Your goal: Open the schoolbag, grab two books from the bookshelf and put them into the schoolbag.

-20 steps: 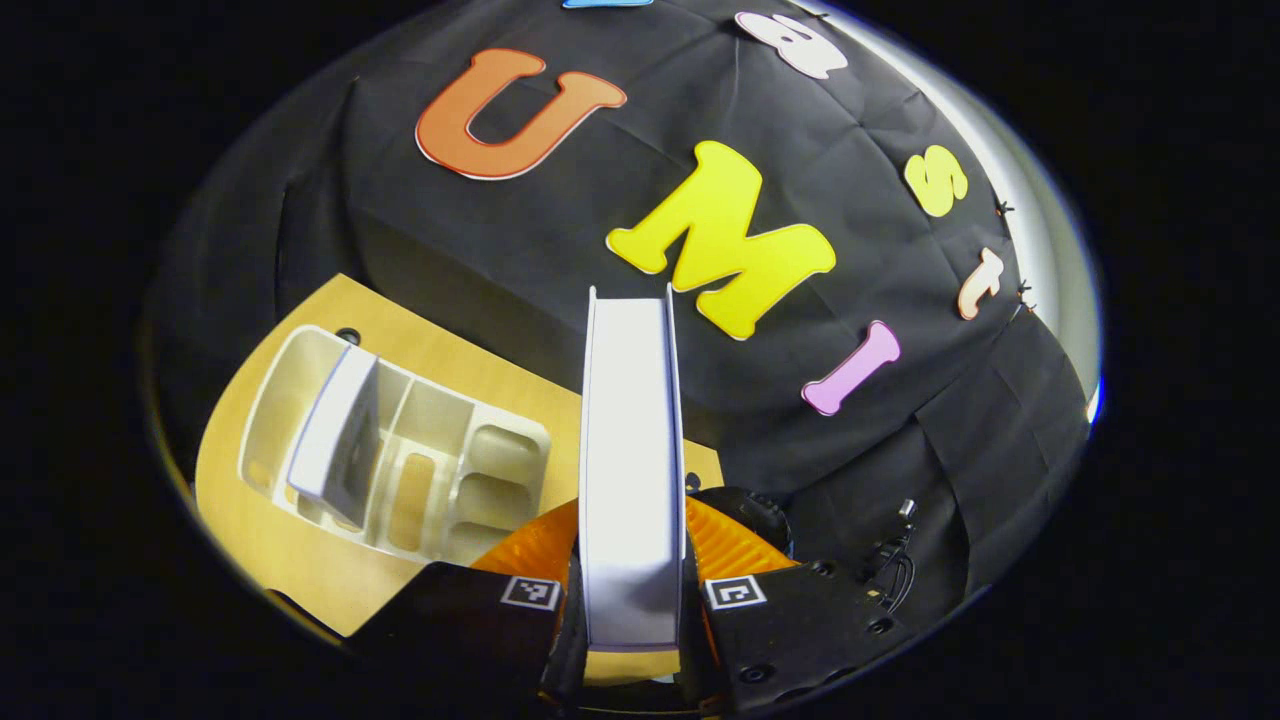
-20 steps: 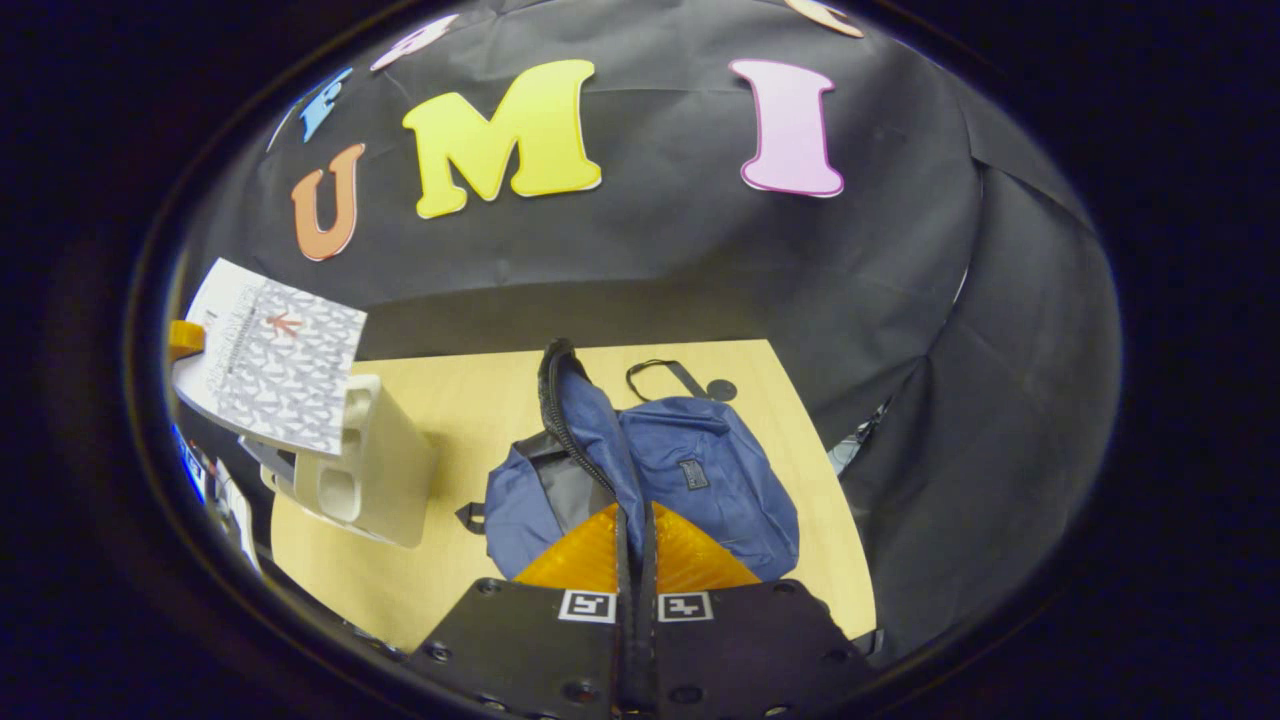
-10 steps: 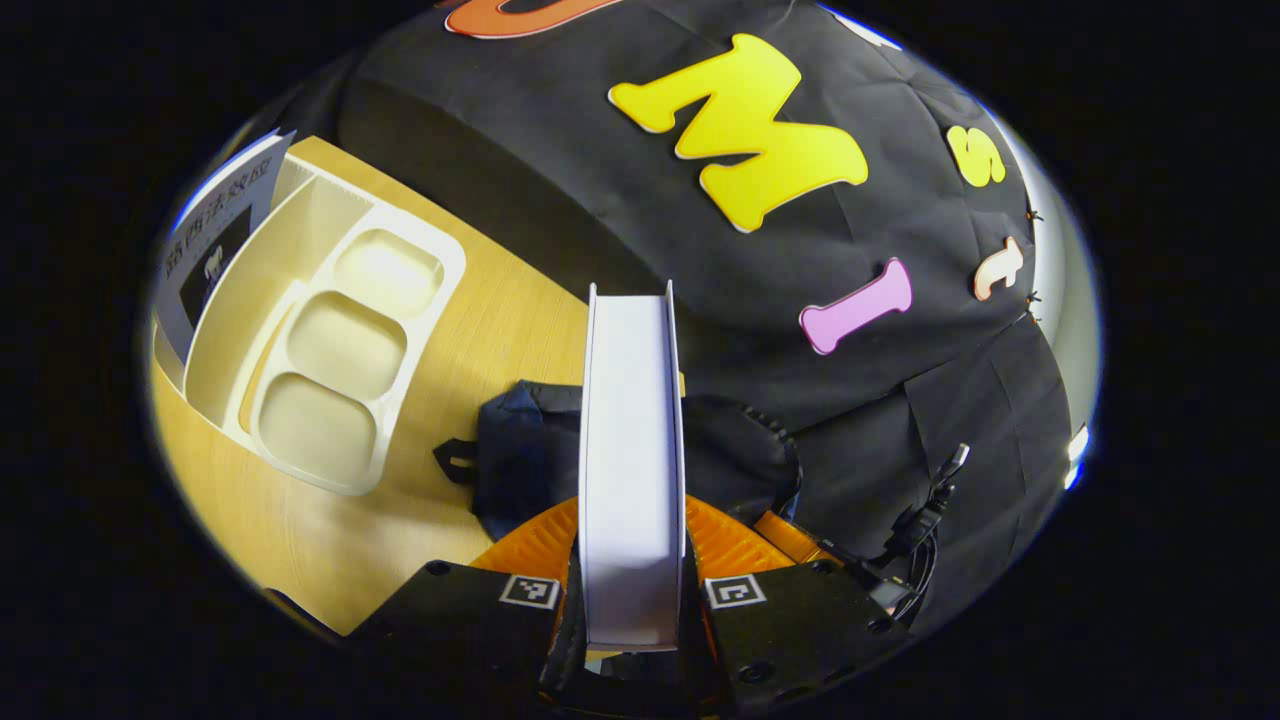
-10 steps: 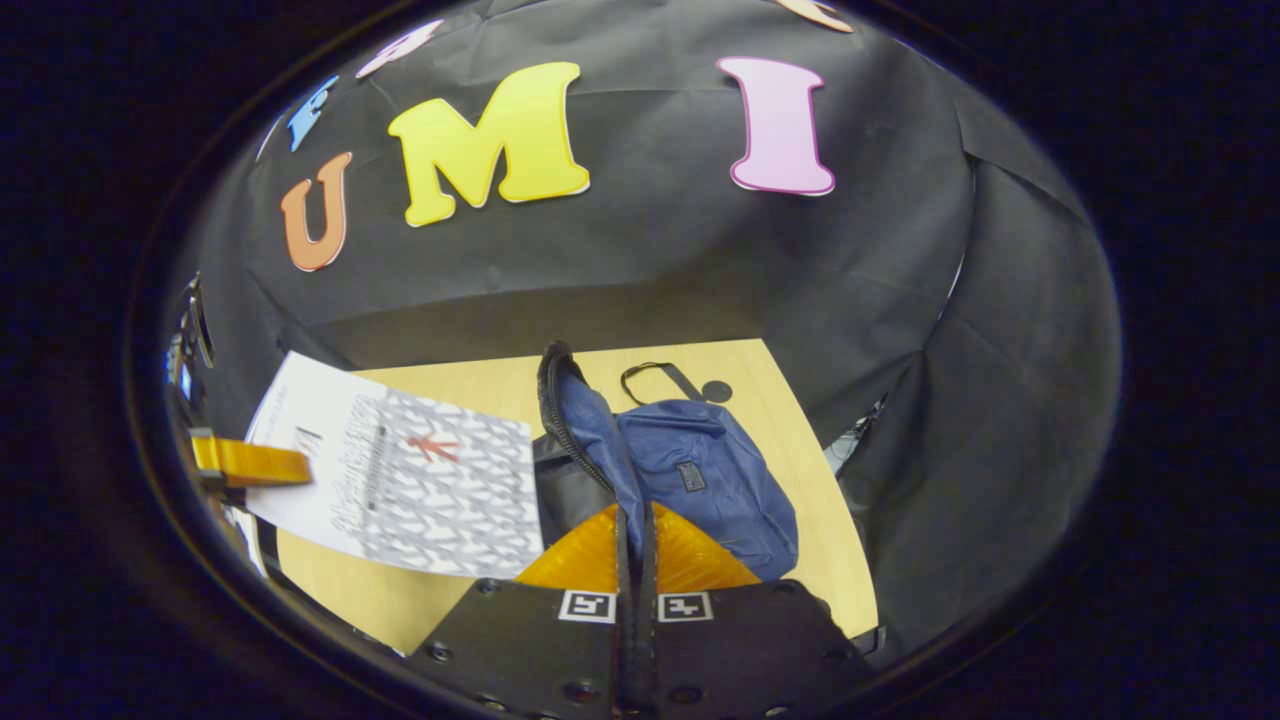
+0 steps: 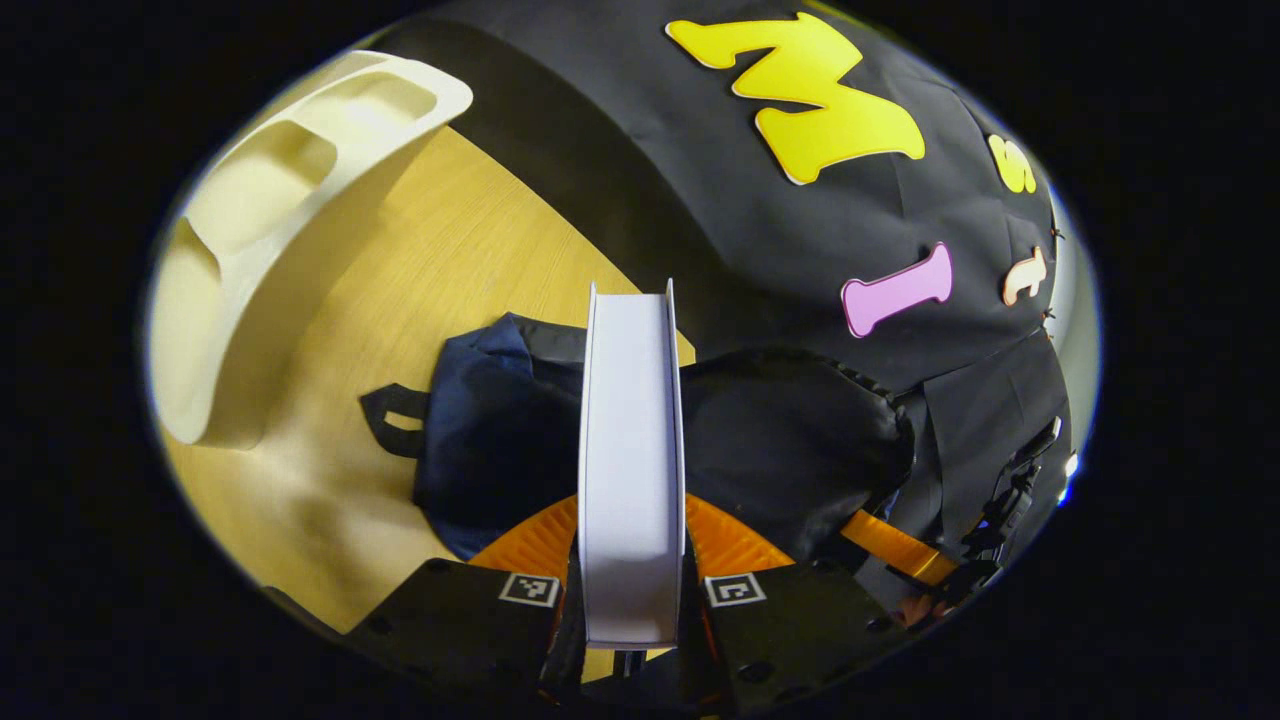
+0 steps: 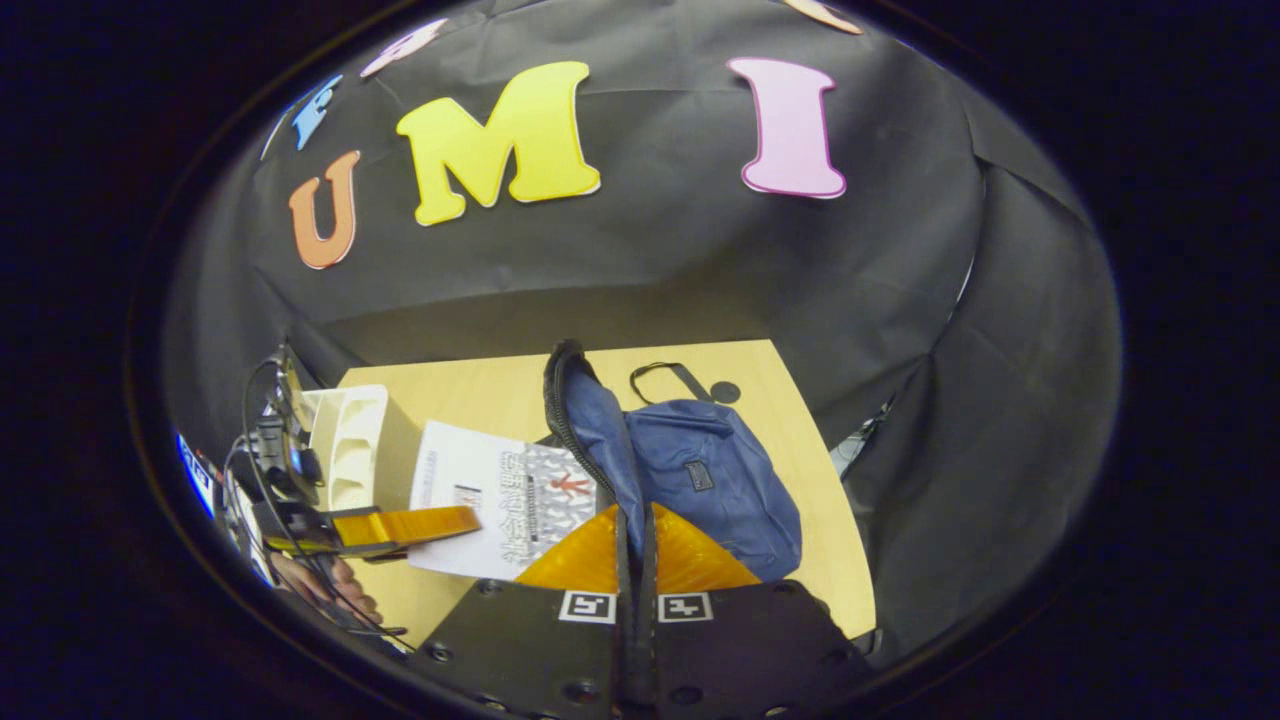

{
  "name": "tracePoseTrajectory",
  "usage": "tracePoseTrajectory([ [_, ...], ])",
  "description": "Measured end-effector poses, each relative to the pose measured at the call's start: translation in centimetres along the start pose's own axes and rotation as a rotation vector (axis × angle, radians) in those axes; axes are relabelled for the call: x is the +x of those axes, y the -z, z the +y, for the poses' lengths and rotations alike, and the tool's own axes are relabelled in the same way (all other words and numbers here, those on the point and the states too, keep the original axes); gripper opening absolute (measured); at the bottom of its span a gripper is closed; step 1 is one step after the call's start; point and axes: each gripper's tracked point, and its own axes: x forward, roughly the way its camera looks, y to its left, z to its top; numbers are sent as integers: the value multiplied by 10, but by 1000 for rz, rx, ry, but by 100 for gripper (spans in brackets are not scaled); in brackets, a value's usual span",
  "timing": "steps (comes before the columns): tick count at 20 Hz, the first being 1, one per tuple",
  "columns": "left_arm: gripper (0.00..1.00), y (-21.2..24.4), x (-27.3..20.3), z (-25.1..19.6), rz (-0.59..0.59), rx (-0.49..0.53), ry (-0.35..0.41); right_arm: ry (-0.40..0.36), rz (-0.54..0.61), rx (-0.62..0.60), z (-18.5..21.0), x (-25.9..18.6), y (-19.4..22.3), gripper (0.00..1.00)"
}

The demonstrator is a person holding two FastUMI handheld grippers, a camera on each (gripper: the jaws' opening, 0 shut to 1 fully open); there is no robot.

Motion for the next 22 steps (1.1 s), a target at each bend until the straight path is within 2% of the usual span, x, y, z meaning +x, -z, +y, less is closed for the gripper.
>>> tracePoseTrajectory([
  [4, 39, 12, 34, -4, 15, -12, 50, -8, 1, -5, 6, -3, -3, 1],
  [5, 39, 15, 42, -4, 21, -20, 60, -8, -1, -5, 6, -4, -3, 4],
  [8, 39, 24, 66, -4, 27, -53, 88, -11, 2, -15, 10, -6, -3, 0],
  [10, 39, 37, 81, -2, 45, -70, 102, -12, 10, -23, 11, -4, -1, 4],
  [11, 39, 42, 87, 1, 51, -84, 118, -11, 13, -27, 12, -2, -1, 1],
  [12, 32, 44, 91, 3, 55, -106, 126, -9, 9, -30, 12, -2, -2, 1],
  [13, 40, 45, 97, 5, 62, -125, 130, -7, 10, -35, 12, -1, -2, 1],
  [14, 33, 47, 100, 6, 74, -133, 128, -9, 11, -36, 13, 0, -3, 0],
  [15, 41, 49, 102, 6, 86, -134, 128, -10, 14, -35, 14, 1, -2, 0],
  [17, 44, 52, 103, 11, 116, -140, 112, -9, 16, -38, 14, 3, -1, 1],
  [18, 47, 54, 105, 21, 124, -136, 67, -9, 18, -38, 14, 4, -1, 1],
  [19, 58, 57, 108, 34, 139, -127, 9, -10, 20, -37, 15, 4, 0, 1],
  [21, 69, 64, 108, 56, 171, -111, -99, -10, 23, -40, 16, 4, 2, 1],
  [22, 79, 66, 105, 62, 186, -108, -133, -10, 25, -43, 17, 5, 3, 1],
])
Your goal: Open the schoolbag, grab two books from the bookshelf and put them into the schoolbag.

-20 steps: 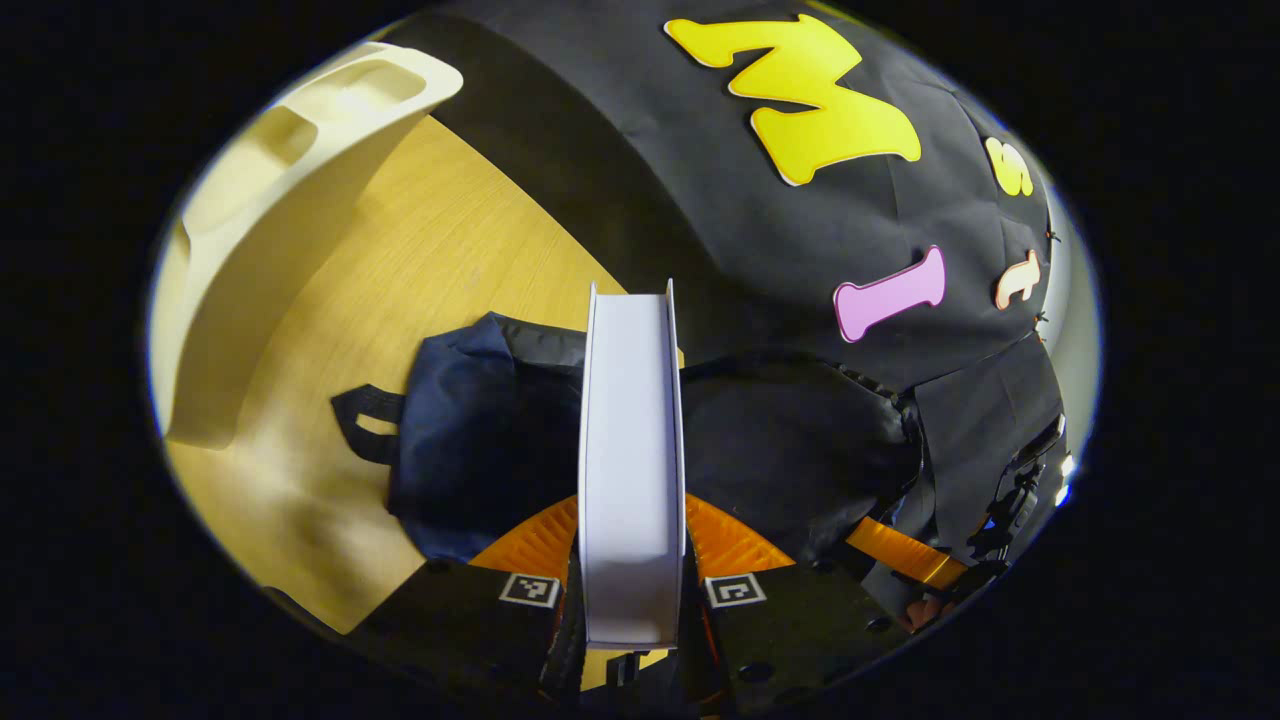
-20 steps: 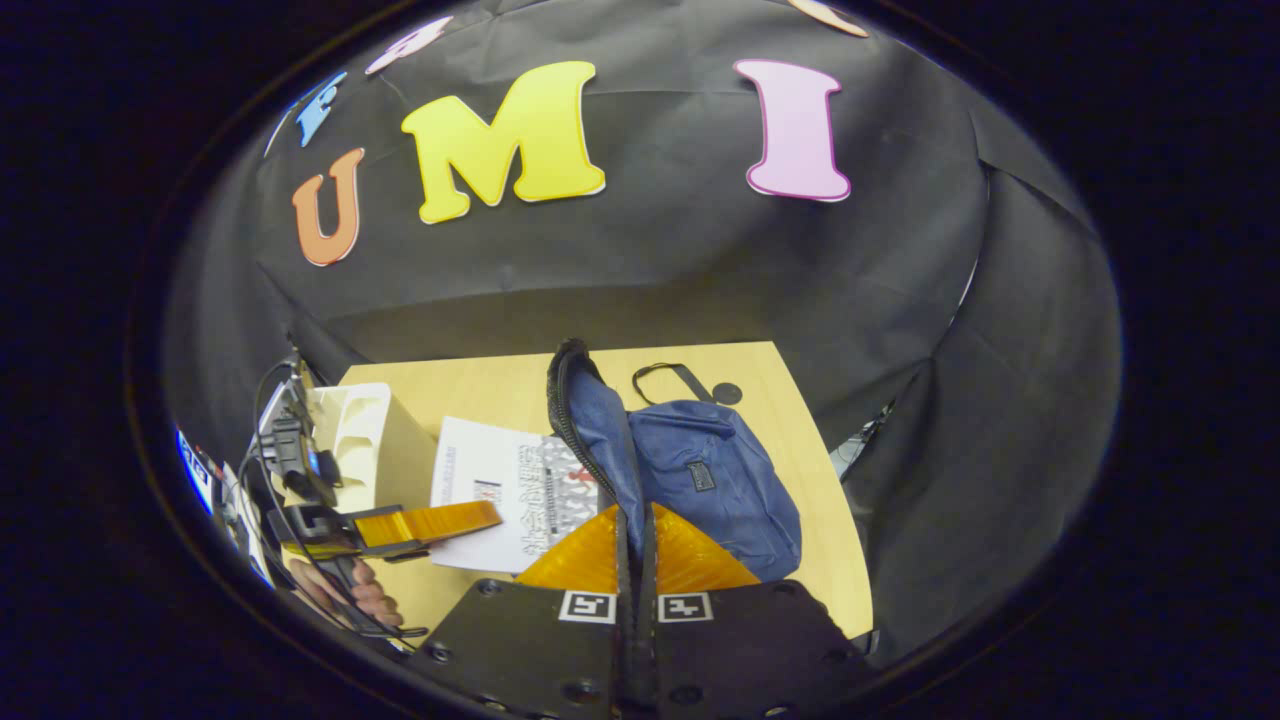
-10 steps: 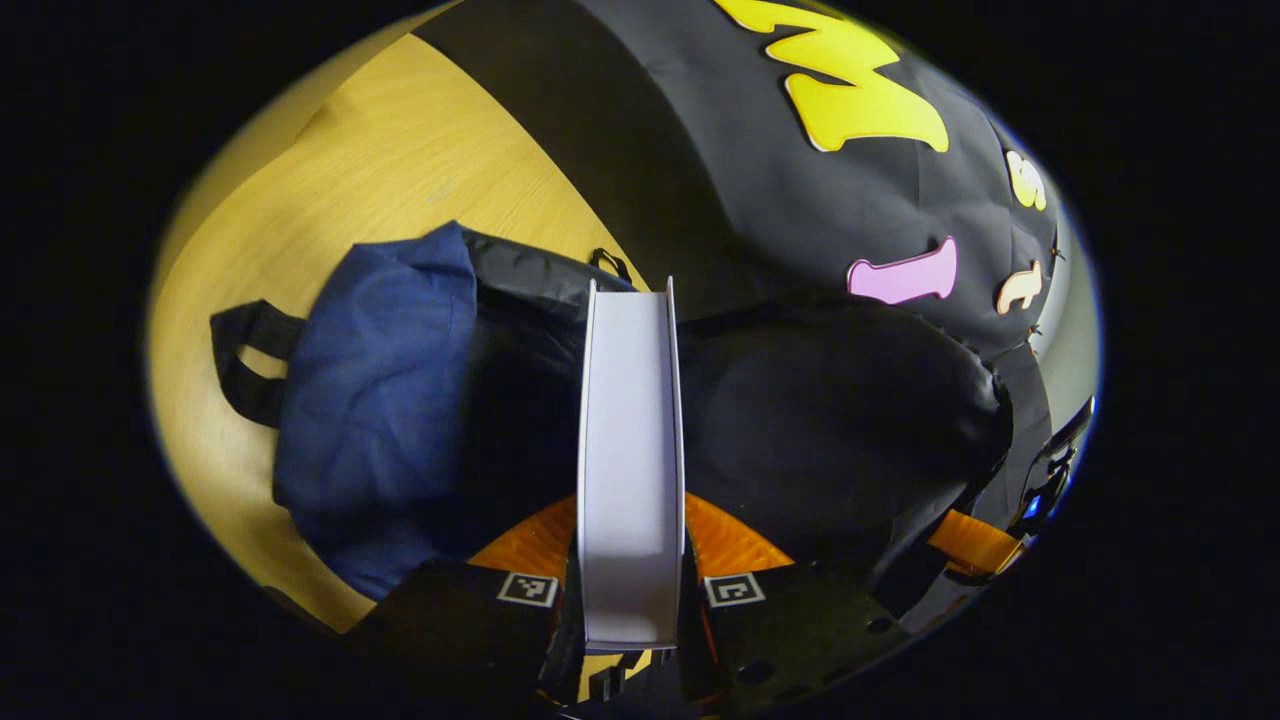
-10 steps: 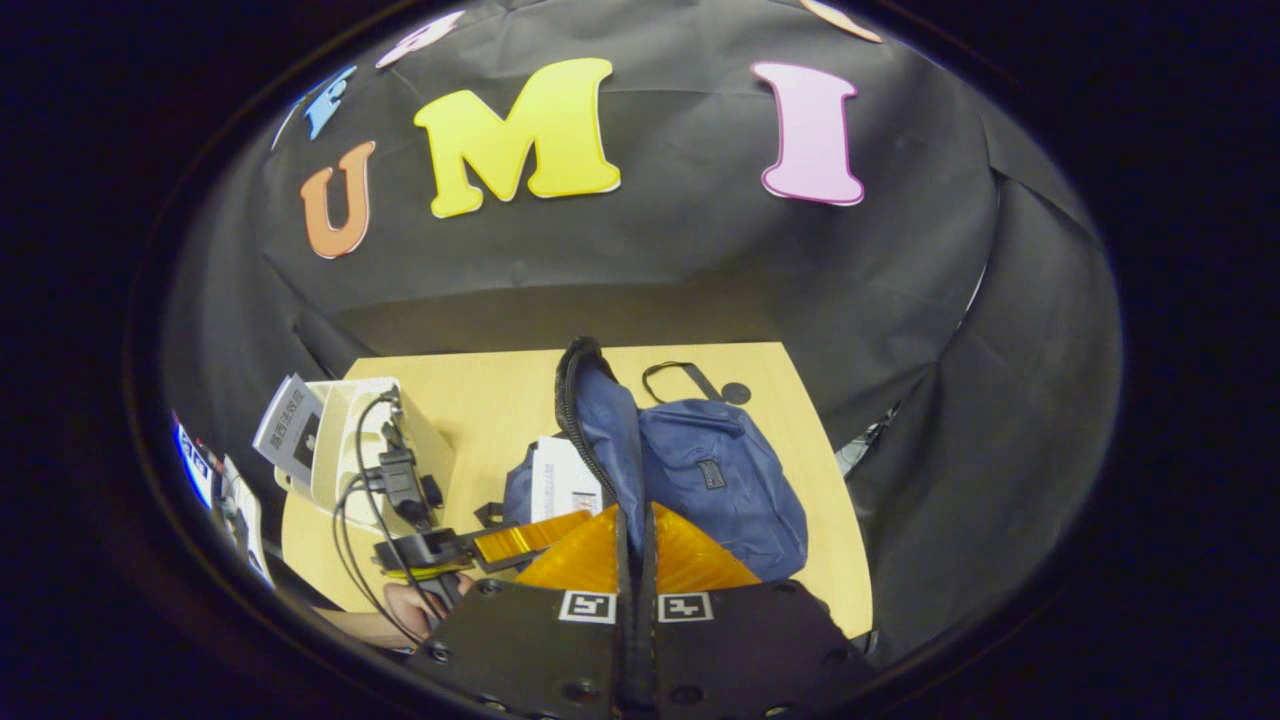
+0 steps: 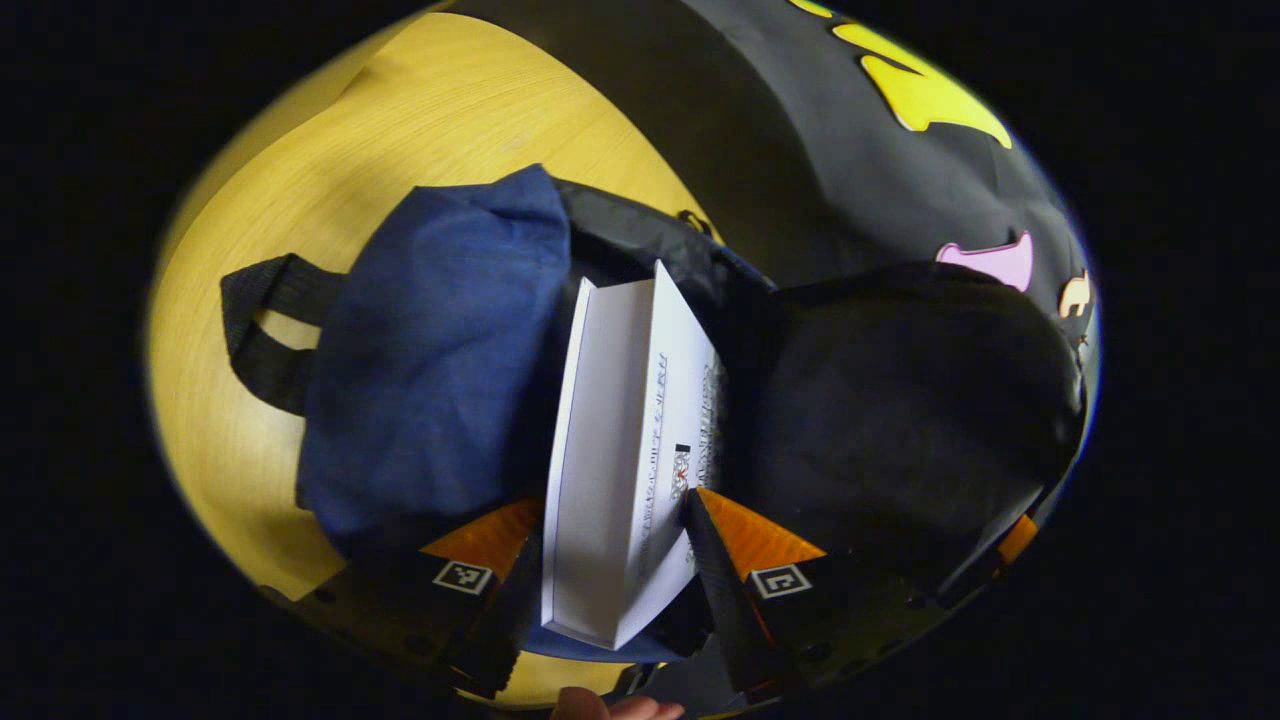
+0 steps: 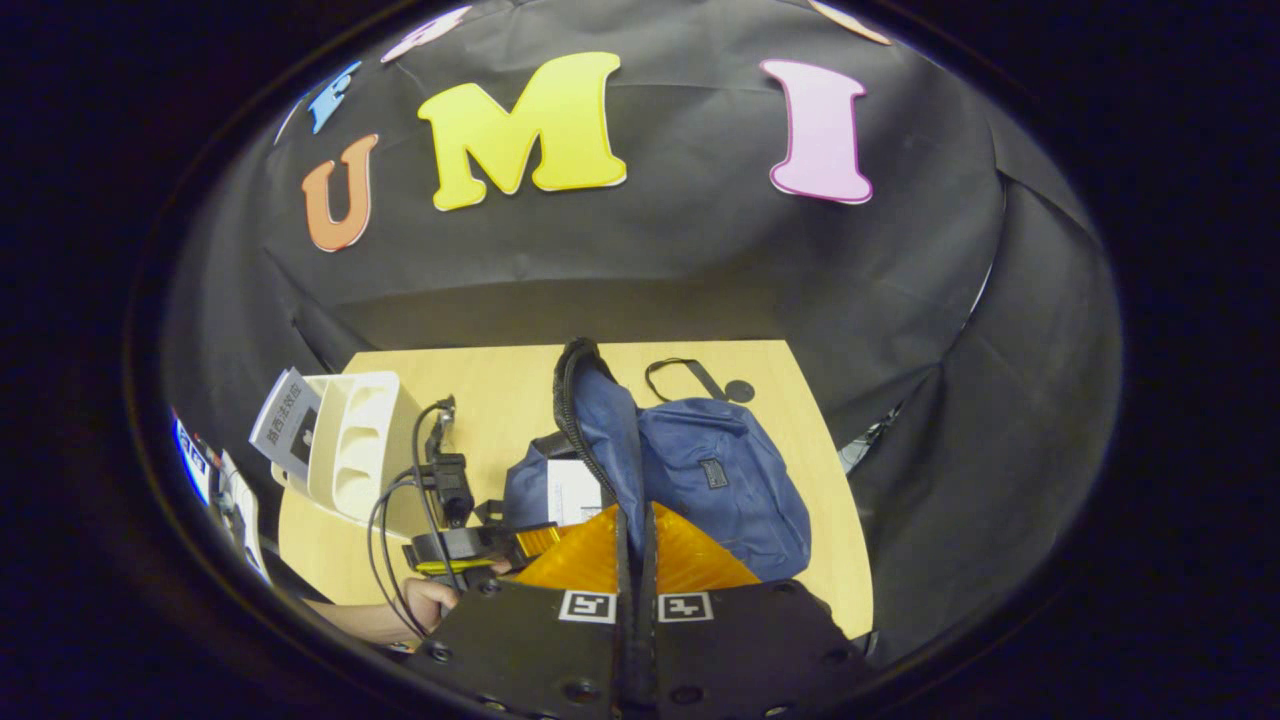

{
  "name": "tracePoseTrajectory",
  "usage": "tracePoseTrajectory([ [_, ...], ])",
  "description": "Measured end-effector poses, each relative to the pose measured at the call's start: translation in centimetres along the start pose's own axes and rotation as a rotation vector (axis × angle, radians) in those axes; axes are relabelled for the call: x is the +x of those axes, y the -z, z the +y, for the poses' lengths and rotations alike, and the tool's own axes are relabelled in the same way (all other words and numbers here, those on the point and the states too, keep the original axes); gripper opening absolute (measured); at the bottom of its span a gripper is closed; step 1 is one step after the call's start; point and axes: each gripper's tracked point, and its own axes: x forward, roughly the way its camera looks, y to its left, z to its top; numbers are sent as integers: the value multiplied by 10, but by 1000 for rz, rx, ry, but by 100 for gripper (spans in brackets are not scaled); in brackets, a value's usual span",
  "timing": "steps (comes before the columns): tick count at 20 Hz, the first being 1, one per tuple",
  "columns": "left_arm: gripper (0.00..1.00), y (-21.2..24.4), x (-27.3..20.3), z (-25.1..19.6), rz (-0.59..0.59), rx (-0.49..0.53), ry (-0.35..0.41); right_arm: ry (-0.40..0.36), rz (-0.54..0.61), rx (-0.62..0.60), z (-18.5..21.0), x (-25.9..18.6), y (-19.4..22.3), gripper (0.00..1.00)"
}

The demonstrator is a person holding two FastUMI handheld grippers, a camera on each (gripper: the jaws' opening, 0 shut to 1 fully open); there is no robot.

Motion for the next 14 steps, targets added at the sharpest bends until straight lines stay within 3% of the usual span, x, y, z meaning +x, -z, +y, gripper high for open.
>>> tracePoseTrajectory([
  [2, 85, -3, -7, 6, 1, 24, -80, 0, 2, -3, 1, 1, 0, 1],
  [3, 97, -3, -12, 12, 8, 59, -140, 1, 1, -4, 1, 1, 0, 1],
  [4, 99, -5, -19, 16, 16, 95, -190, 2, 1, -7, 1, 2, 1, 1],
  [5, 87, -6, -23, 18, 16, 127, -213, 1, 2, -7, 2, 2, 1, 1],
  [8, 87, -20, -44, 16, -36, 250, -275, 2, 0, -16, 5, 1, 3, 1],
  [14, 87, -67, -120, -19, -266, 548, -352, 6, -1, -30, 10, 5, 8, 1],
])
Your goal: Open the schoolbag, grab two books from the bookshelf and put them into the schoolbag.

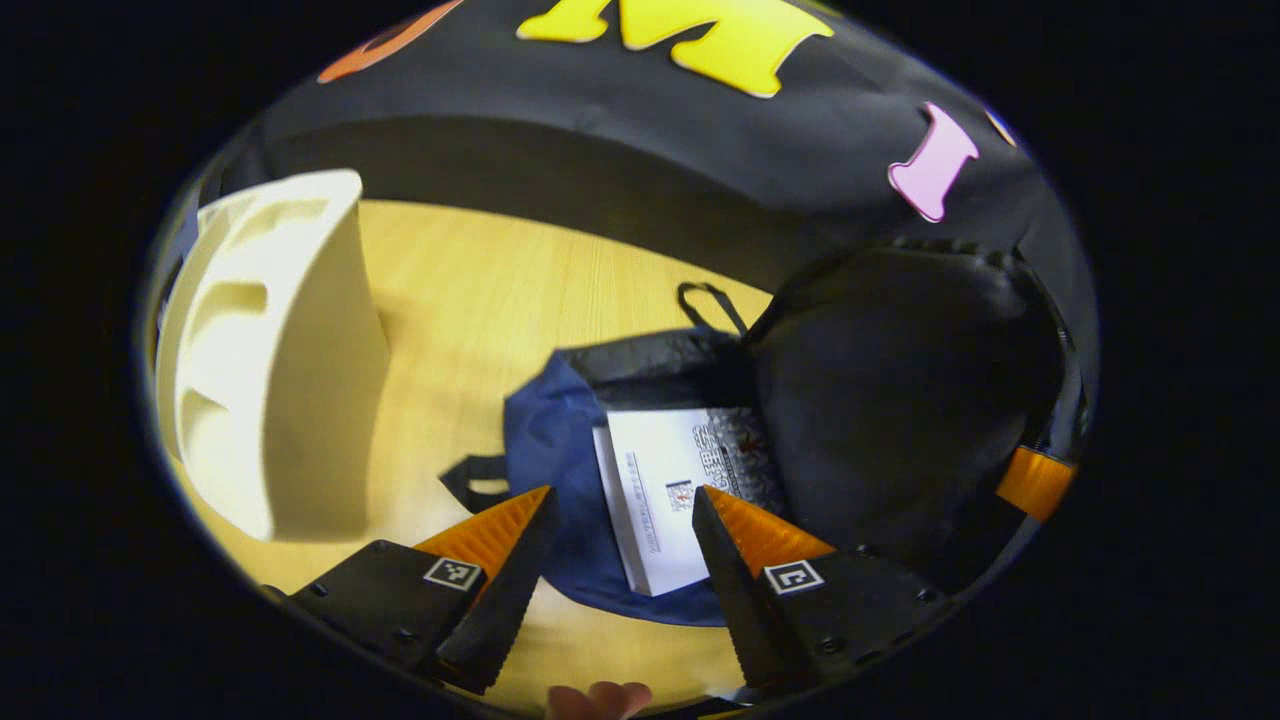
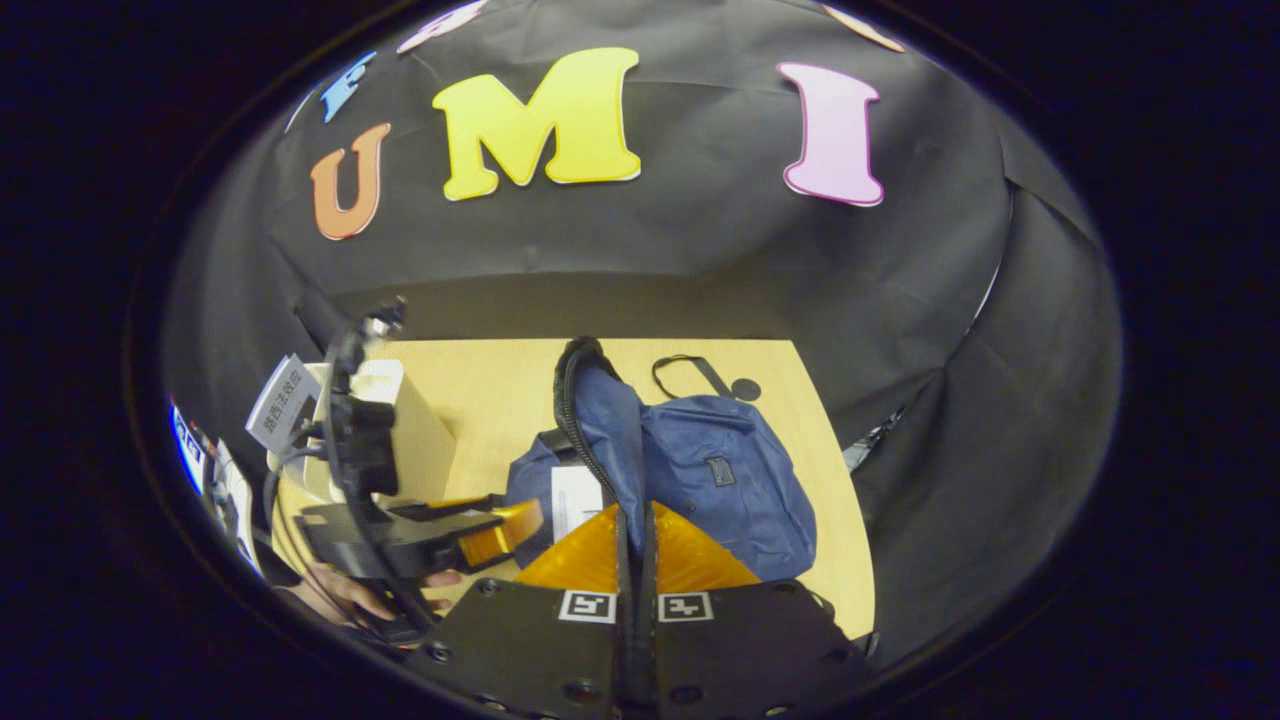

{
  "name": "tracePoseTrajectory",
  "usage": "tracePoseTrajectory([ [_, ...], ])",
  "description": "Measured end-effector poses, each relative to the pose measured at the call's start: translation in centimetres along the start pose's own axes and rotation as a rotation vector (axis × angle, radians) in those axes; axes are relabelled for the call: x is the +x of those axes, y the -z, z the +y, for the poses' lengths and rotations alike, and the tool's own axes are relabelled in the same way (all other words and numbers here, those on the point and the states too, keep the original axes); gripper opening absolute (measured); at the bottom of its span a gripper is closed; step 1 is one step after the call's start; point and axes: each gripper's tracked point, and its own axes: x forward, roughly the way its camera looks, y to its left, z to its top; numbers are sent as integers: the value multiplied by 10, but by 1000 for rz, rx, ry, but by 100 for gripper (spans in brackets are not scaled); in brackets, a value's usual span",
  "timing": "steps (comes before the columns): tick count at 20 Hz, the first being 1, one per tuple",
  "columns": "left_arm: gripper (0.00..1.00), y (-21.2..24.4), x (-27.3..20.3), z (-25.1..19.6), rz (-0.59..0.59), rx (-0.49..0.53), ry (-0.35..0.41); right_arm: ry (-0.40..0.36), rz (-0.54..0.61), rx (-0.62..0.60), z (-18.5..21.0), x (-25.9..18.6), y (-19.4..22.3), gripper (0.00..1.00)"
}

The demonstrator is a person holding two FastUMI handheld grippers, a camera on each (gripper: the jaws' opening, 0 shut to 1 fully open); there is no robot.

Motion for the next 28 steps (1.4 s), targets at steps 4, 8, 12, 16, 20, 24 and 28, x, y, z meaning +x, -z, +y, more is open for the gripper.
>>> tracePoseTrajectory([
  [4, 87, -63, -62, 23, -233, 194, -108, -1, -1, -5, 4, 3, 2, 1],
  [8, 99, -119, -122, 33, -452, 233, -153, -7, -1, -5, 10, 1, 6, 1],
  [12, 99, -142, -176, 81, -470, 168, -177, -4, -9, -3, 13, 2, 5, 1],
  [16, 99, -147, -222, 159, -416, 171, -269, -1, -17, 12, 17, 5, 7, 1],
  [20, 98, -151, -252, 210, -340, 116, -288, 2, -21, 19, 20, 4, 10, 1],
  [24, 98, -149, -255, 256, -194, 52, -294, 12, -20, 20, 19, 3, 12, 1],
  [28, 98, -135, -238, 278, -3, -24, -265, 22, -19, 46, 12, -1, 15, 1],
])
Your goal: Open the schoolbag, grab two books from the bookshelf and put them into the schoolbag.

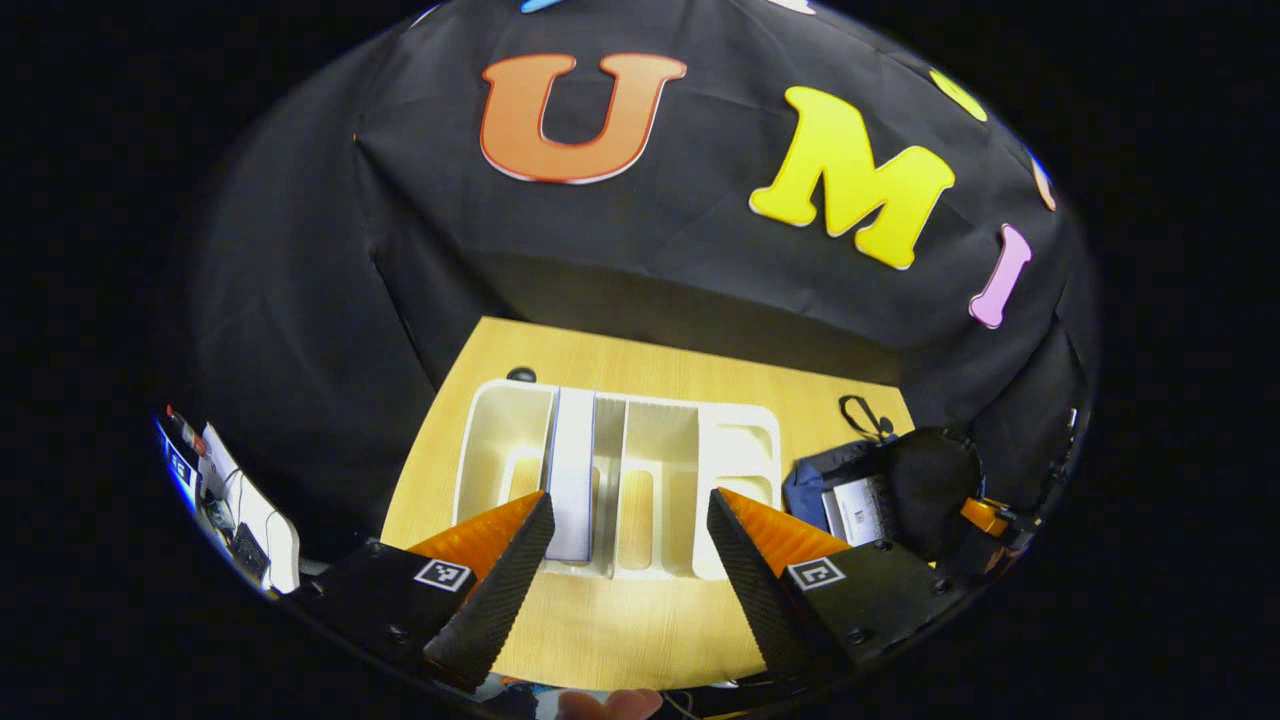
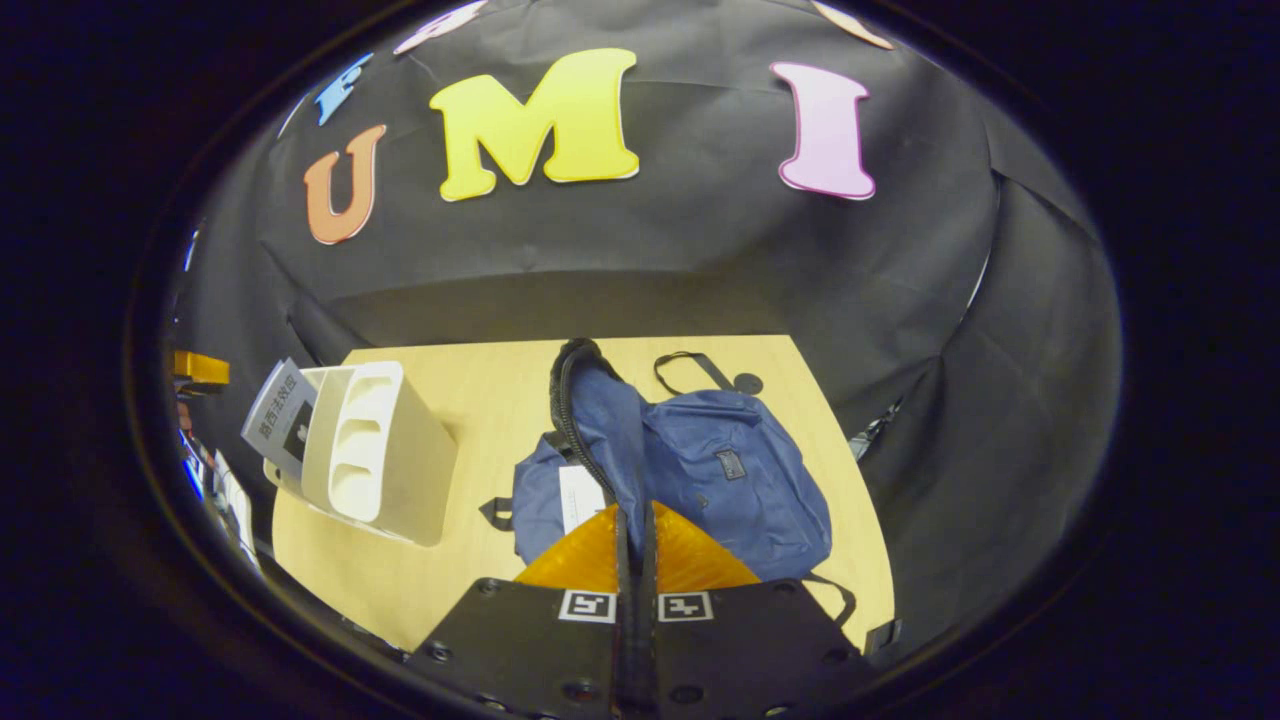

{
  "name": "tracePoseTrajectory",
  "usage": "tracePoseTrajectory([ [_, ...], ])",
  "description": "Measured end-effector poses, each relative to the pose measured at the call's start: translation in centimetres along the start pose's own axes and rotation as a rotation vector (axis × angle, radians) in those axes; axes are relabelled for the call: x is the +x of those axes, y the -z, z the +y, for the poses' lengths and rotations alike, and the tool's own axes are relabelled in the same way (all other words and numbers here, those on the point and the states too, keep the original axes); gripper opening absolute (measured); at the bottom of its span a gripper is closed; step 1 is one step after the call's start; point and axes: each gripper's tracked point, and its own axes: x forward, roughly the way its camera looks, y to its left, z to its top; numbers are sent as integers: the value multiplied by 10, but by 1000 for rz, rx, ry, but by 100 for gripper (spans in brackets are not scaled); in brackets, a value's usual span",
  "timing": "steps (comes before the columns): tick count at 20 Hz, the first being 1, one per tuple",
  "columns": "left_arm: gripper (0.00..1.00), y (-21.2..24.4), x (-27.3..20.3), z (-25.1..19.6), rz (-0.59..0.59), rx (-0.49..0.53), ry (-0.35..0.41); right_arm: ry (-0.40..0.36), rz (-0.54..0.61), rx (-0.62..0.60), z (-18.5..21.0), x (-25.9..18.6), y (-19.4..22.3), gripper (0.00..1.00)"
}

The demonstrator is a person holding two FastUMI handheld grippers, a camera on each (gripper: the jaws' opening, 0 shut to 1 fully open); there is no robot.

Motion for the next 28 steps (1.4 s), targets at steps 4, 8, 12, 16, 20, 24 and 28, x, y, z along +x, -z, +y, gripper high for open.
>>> tracePoseTrajectory([
  [4, 98, 12, 29, 23, 168, 21, 2, 13, 1, 19, -9, -3, 2, 1],
  [8, 99, 38, 59, 32, 372, -40, -1, 26, -2, 18, -15, -4, 3, 1],
  [12, 99, 47, 79, 44, 469, -40, -35, 22, 5, 26, -15, -4, 6, 1],
  [16, 99, 47, 86, 45, 504, -10, -66, 20, 9, 42, -17, -2, 7, 1],
  [20, 95, 47, 92, 47, 541, 11, -93, 19, 12, 49, -18, 0, 6, 4],
  [24, 80, 53, 94, 48, 596, 35, -146, 9, 21, 44, -15, 3, 8, 1],
  [28, 64, 46, 94, 53, 608, 96, -190, -2, 22, 37, -14, 6, 7, 1],
])
